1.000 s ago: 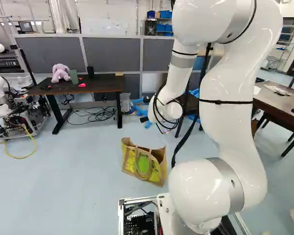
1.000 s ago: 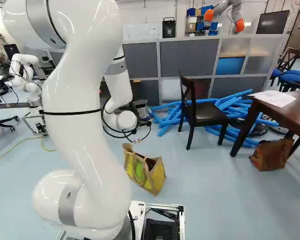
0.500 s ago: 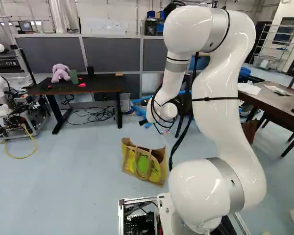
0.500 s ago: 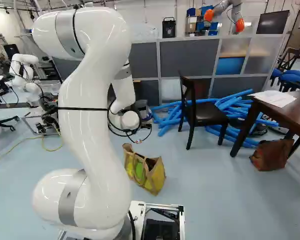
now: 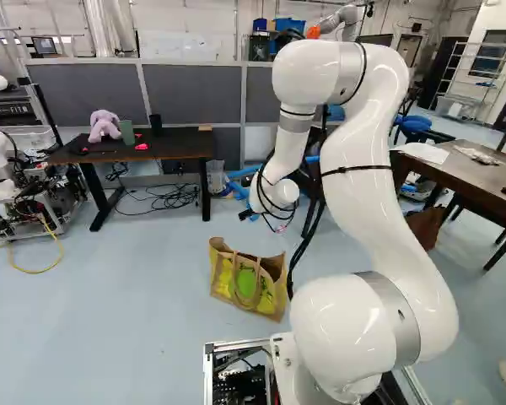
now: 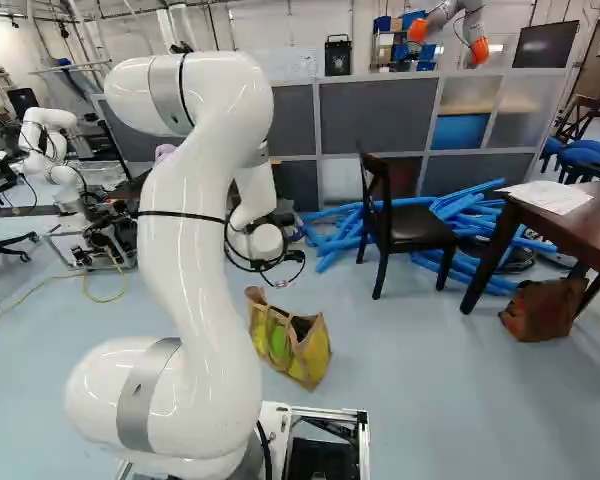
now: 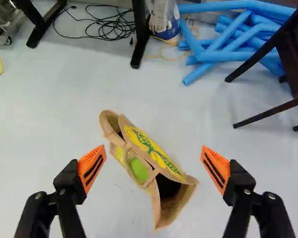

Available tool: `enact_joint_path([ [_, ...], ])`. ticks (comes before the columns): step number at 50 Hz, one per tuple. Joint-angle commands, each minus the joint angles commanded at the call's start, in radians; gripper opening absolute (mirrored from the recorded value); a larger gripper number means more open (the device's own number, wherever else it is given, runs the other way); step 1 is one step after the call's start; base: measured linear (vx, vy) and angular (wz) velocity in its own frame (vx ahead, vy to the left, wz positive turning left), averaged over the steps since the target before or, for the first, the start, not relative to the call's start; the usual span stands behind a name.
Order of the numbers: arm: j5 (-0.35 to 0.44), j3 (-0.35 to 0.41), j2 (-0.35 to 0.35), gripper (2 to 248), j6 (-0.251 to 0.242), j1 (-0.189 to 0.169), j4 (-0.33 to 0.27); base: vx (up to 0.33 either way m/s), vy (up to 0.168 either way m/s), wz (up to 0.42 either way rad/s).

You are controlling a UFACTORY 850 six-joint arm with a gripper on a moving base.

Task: Pick up the bag on the ground and place it on the table

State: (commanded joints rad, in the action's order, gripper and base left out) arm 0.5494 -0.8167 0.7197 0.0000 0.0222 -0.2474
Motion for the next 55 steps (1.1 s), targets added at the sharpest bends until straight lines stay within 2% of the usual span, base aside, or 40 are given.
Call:
enact_joint_path([
  [55,-0.177,-0.258,0.27,247,0.0,0.036,0.0,0.0,0.0,0.0],
])
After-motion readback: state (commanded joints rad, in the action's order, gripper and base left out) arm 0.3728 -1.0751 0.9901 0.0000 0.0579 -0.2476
